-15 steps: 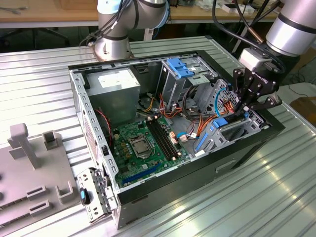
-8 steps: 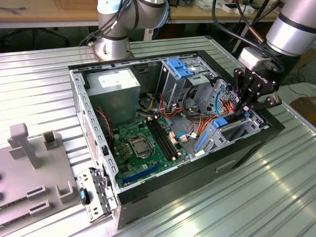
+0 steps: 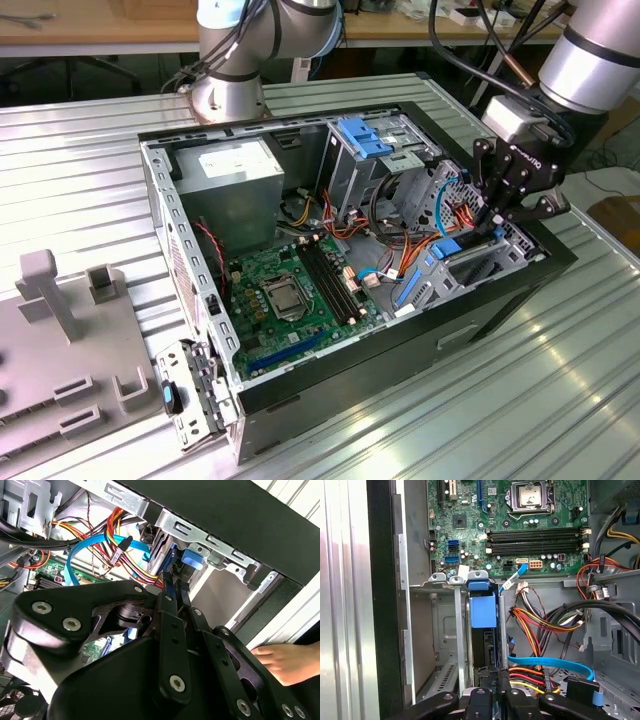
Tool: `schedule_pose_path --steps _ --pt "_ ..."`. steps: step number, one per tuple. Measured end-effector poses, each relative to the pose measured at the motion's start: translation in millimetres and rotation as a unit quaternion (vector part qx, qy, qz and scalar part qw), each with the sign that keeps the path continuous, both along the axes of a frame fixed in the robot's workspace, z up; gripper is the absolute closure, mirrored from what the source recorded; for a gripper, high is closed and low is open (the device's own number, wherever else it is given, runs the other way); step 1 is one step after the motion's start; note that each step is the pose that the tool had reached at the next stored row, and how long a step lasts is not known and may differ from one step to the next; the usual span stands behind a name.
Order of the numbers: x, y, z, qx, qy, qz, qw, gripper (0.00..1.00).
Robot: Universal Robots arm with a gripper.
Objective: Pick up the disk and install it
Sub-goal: 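Insert the first disk wire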
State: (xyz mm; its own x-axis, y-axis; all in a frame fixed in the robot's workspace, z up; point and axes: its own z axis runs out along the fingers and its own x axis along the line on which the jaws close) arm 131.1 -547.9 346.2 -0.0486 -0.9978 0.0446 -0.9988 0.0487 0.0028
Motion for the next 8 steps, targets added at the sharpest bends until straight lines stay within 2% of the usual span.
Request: schedule_pose_path --steps 8 --pt "0.0 1.1 -0.2 0.0002 0.0000 0.010 1.0000 0.83"
